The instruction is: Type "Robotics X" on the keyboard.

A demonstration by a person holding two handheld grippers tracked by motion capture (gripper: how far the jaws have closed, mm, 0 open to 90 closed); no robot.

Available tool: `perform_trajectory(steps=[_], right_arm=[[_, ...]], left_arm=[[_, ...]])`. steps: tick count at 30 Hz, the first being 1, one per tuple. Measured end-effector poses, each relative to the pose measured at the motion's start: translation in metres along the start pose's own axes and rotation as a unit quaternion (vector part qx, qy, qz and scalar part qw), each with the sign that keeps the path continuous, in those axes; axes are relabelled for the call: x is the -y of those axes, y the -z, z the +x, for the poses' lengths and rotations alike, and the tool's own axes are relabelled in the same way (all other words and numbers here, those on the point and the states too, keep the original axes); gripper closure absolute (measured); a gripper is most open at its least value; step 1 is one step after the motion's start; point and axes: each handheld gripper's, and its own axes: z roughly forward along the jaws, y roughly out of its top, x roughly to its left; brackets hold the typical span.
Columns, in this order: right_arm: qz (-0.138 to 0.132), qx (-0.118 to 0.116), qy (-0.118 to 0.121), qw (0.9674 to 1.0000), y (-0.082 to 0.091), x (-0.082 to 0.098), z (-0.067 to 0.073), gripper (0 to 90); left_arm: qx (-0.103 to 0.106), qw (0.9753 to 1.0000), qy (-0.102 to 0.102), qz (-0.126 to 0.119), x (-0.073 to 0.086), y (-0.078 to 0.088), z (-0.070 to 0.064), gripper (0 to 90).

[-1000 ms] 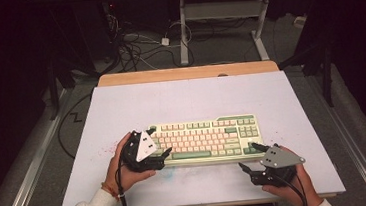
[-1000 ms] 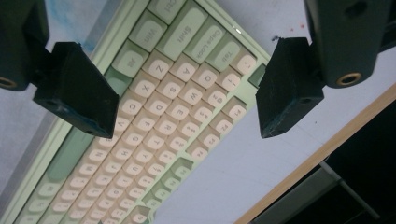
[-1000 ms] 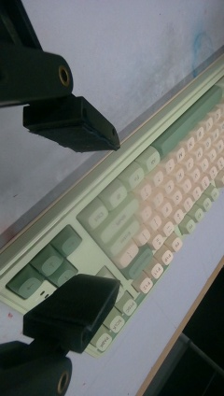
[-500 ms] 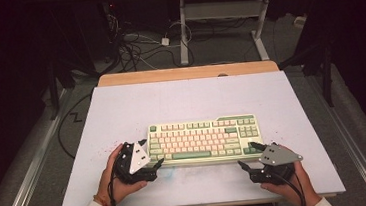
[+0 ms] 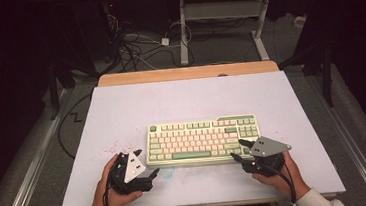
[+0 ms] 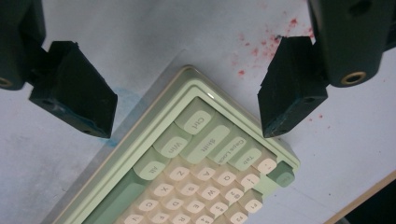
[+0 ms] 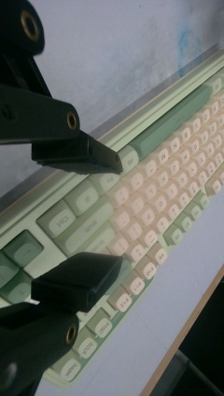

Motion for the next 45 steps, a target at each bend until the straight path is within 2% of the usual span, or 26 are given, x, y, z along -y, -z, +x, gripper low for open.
perform_trajectory(steps=[4,12,16,29,32,37,40,45], right_arm=[[0.003,-0.006,0.002,1.0,-0.007,-0.009,-0.003,64.3],[0.009,-0.036,-0.009,0.9993,-0.022,-0.025,-0.01,82.2],[0.019,-0.045,-0.004,0.9988,-0.032,-0.033,-0.009,87.7],[0.038,-0.069,0.014,0.9968,-0.071,-0.057,-0.004,90.0],[0.045,-0.072,0.017,0.9963,-0.082,-0.062,-0.001,90.0],[0.058,-0.065,0.027,0.9958,-0.098,-0.067,0.002,90.0],[0.071,-0.057,0.03,0.9954,-0.106,-0.067,0.001,90.0],[0.082,-0.052,0.019,0.9951,-0.113,-0.064,-0.005,90.0]], left_arm=[[-0.004,1.0,0.007,0.0,0.002,0.003,0.0,18.8],[-0.005,0.9998,0.018,0.009,0.008,0.004,0.001,18.8],[-0.005,0.9998,0.016,0.013,0.008,0.002,0.0,17.8],[-0.001,0.9996,0.01,0.025,0.008,-0.001,-0.001,17.7],[-0.003,0.9995,0.014,0.026,0.01,0.0,-0.001,17.7],[-0.004,0.9998,0.012,0.018,0.008,0.001,0.0,17.7],[-0.001,0.9997,0.008,0.025,0.009,-0.001,-0.001,17.7],[0.002,0.9997,0.006,0.026,0.009,0.0,-0.002,17.7]])
